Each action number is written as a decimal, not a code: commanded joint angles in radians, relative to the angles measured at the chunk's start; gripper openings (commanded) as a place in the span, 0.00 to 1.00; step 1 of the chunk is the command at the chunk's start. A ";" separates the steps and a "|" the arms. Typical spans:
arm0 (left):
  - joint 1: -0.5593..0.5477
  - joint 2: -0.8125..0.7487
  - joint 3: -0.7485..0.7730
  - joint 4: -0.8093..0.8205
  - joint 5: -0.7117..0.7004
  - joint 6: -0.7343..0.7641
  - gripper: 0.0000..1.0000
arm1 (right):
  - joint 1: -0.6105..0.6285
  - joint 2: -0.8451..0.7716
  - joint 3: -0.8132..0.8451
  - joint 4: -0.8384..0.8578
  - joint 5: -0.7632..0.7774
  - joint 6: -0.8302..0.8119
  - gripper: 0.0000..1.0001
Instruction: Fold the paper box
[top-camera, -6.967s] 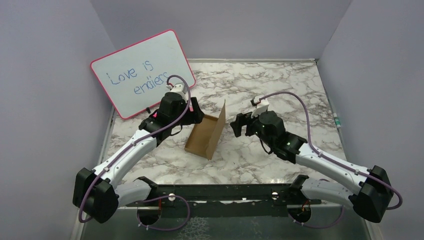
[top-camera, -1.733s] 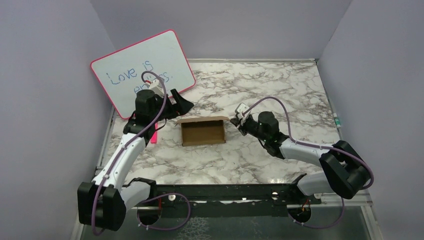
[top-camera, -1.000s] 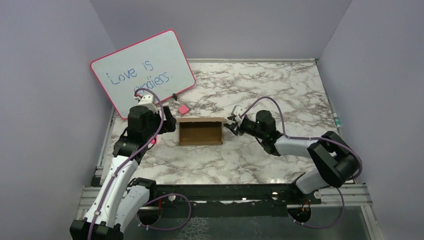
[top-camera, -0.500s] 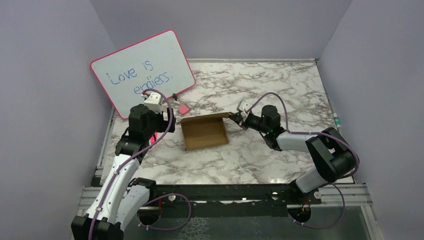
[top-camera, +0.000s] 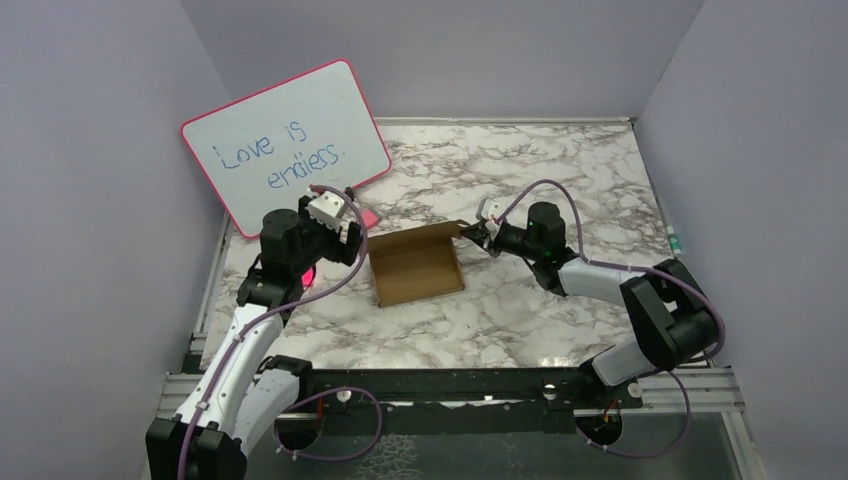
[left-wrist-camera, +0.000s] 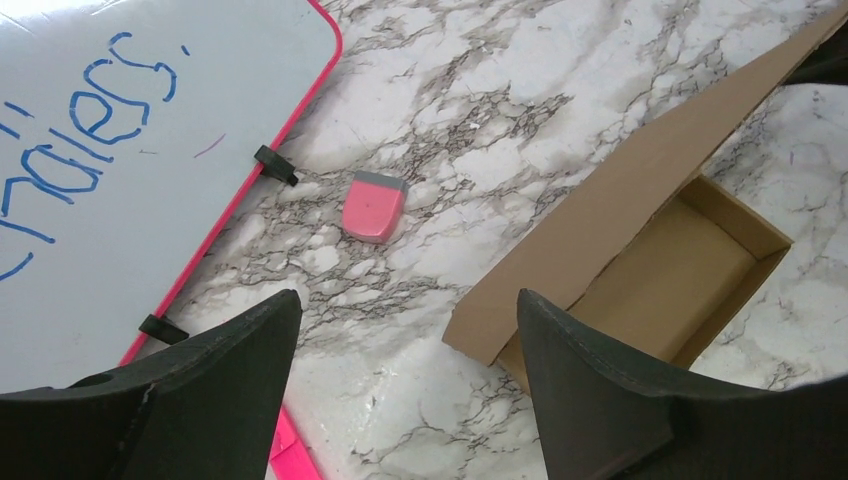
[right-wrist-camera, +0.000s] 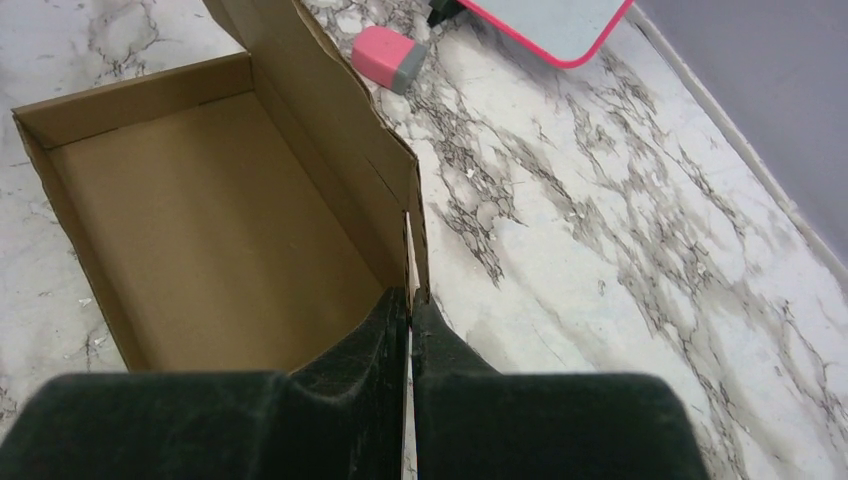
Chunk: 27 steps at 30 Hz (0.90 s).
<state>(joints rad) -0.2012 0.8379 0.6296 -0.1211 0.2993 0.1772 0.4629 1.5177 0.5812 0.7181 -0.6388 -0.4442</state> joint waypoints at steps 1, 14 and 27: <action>-0.011 -0.058 -0.046 0.044 0.026 0.070 0.79 | -0.006 -0.044 0.017 -0.066 0.057 -0.037 0.08; -0.062 -0.092 -0.101 0.067 -0.041 0.108 0.73 | -0.007 -0.090 -0.026 -0.033 0.167 -0.018 0.08; -0.071 0.118 -0.044 0.116 0.099 0.200 0.67 | -0.007 -0.112 -0.055 -0.004 0.166 0.004 0.08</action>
<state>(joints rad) -0.2687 0.9165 0.5423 -0.0692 0.3099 0.3065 0.4606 1.4406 0.5434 0.6651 -0.4881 -0.4538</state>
